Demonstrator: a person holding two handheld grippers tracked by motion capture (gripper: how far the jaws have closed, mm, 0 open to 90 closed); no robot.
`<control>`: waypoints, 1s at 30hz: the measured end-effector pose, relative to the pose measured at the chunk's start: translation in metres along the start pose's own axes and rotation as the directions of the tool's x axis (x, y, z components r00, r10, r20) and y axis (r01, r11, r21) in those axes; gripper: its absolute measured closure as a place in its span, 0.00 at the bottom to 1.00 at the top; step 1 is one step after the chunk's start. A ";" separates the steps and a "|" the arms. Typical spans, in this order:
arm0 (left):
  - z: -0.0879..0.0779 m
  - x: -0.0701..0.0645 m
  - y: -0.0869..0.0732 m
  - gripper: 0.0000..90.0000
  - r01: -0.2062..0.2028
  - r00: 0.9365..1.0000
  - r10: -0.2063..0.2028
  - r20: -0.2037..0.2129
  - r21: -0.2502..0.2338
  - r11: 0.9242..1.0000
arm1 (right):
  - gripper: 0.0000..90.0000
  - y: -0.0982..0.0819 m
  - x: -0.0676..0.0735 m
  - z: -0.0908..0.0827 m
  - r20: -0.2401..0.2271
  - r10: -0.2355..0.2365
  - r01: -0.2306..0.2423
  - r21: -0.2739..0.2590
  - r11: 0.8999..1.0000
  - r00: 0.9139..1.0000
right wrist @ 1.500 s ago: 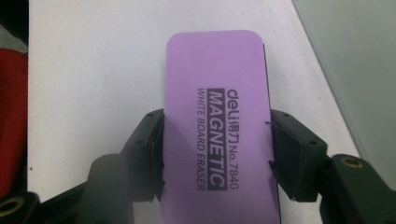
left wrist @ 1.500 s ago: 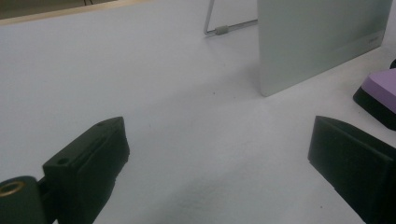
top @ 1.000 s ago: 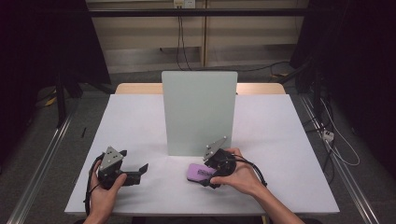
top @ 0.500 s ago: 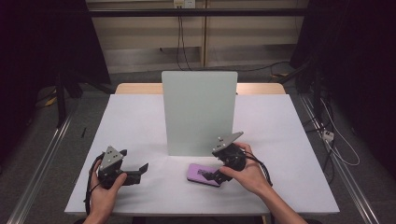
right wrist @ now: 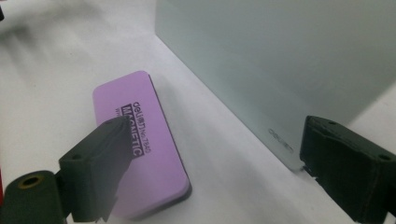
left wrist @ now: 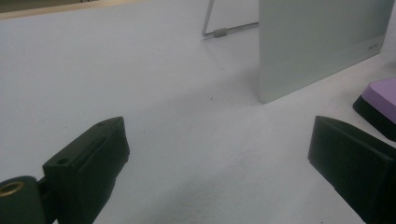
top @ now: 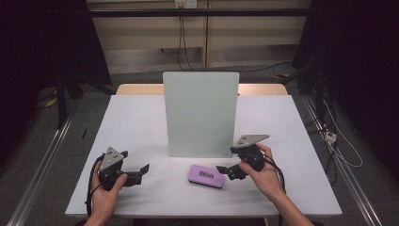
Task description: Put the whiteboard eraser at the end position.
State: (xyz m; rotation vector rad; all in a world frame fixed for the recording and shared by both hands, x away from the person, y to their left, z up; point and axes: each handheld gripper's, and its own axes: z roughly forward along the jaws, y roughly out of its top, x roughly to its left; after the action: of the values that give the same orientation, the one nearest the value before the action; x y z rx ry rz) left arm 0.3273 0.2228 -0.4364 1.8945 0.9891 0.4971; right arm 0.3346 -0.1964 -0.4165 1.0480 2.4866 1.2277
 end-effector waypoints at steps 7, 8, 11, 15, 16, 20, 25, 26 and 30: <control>0.000 0.000 0.000 0.05 0.001 1.000 -0.001 0.002 0.001 1.000 | 0.10 -0.016 -0.006 -0.013 0.093 0.048 -0.044 -0.047 0.998 0.994; 0.000 0.000 0.000 0.05 0.002 1.000 -0.002 0.002 0.002 1.000 | 0.10 -0.018 -0.008 -0.015 0.099 0.053 -0.048 -0.051 0.998 0.994; 0.001 0.000 0.000 0.05 -0.001 1.000 0.001 0.002 0.003 1.000 | 0.10 -0.023 -0.010 -0.022 0.131 0.070 -0.059 -0.083 0.995 0.989; 0.001 0.000 0.000 0.05 0.001 1.000 -0.001 0.000 0.003 1.000 | 0.09 -0.030 -0.014 -0.029 0.161 0.090 -0.074 -0.105 0.992 0.983; 0.001 0.000 0.000 0.05 0.001 1.000 -0.001 0.000 0.003 1.000 | 0.09 -0.032 -0.015 -0.030 0.165 0.087 -0.070 -0.105 0.992 0.982; 0.001 0.001 0.000 0.05 0.013 1.000 -0.013 -0.011 0.004 1.000 | 0.10 -0.040 -0.017 -0.035 0.188 0.101 -0.080 -0.119 0.990 0.977; 0.002 0.002 0.000 0.05 0.023 1.000 -0.023 -0.013 0.005 1.000 | 0.09 -0.049 -0.020 -0.045 0.215 0.125 -0.097 -0.137 0.986 0.969; 0.002 0.001 0.000 0.05 0.024 1.000 -0.024 -0.013 0.005 1.000 | 0.09 -0.051 -0.021 -0.047 0.223 0.132 -0.101 -0.144 0.984 0.966; 0.002 0.001 0.000 0.05 0.018 1.000 -0.018 -0.009 0.007 1.000 | 0.09 -0.059 -0.024 -0.053 0.237 0.158 -0.121 -0.162 0.979 0.958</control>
State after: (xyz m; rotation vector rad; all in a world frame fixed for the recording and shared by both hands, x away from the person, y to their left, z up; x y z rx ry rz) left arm 0.3294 0.2225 -0.4376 1.8896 1.0142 0.4930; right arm 0.2992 -0.2698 -0.4302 1.2709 2.1325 1.2103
